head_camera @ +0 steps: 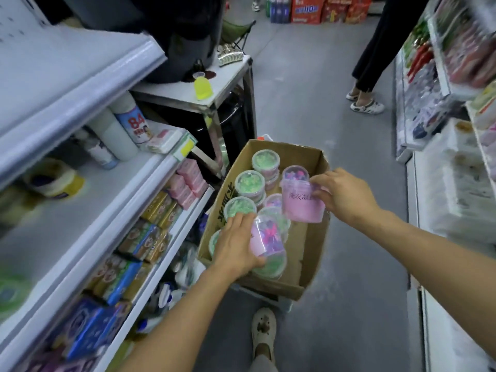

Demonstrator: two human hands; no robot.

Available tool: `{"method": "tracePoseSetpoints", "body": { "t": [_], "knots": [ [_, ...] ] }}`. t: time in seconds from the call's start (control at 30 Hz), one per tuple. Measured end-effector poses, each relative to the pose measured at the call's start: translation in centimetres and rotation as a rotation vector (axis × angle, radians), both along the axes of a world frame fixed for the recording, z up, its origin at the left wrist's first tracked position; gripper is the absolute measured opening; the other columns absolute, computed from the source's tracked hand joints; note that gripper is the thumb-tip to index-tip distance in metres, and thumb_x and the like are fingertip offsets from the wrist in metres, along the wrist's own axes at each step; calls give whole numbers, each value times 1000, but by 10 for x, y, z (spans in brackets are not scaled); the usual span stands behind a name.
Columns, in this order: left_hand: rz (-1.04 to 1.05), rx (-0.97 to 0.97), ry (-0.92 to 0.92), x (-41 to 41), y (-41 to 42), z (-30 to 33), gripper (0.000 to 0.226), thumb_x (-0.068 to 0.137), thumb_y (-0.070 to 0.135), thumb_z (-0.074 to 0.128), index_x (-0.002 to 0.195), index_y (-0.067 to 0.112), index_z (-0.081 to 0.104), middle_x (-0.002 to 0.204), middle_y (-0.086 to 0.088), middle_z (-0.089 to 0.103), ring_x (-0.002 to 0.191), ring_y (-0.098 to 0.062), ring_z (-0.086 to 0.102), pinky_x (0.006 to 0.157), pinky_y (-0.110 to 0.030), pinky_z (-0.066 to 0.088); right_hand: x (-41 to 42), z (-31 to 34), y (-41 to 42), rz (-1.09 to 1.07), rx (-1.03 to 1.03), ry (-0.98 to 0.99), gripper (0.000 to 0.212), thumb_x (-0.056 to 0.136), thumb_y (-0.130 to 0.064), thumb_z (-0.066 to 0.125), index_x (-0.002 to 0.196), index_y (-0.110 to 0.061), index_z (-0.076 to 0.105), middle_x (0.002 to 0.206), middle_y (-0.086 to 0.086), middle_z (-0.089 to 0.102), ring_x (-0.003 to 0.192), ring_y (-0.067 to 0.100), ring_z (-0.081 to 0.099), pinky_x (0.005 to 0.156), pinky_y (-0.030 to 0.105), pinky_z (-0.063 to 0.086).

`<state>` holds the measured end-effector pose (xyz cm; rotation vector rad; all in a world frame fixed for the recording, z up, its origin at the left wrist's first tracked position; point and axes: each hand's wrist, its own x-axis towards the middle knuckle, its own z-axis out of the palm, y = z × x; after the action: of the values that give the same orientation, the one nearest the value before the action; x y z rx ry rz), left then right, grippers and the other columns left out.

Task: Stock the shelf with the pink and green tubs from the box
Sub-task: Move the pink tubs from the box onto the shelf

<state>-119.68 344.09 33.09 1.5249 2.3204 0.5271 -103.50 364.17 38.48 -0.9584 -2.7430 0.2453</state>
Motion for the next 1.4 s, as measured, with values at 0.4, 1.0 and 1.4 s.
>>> {"method": "tracePoseSetpoints", "body": {
  "t": [0.4,1.0,1.4],
  "knots": [
    [428,212,160,-17,-213,137,96,54,47,82,135,24,37,114,6,35,113,-19,37,89,-23,30,-54,119,-169,366,-108,301,19,86,-19,65,104,-16,70,103,1,70,96,22,58,81,40,49],
    [812,380,288,-11,-595,282,96,66,48,77,146,21,32,116,11,35,119,-10,35,94,-17,27,-163,246,-520,837,-281,576,22,87,-18,66,109,-17,65,101,-7,61,91,9,57,81,26,48],
    [1150,367,528,21,-779,317,96,58,50,81,140,22,41,129,1,44,124,-18,37,95,-22,28,-226,253,-731,1112,-408,653,23,89,-17,63,112,-15,64,104,-8,60,96,14,55,84,31,48]
  ]
}}
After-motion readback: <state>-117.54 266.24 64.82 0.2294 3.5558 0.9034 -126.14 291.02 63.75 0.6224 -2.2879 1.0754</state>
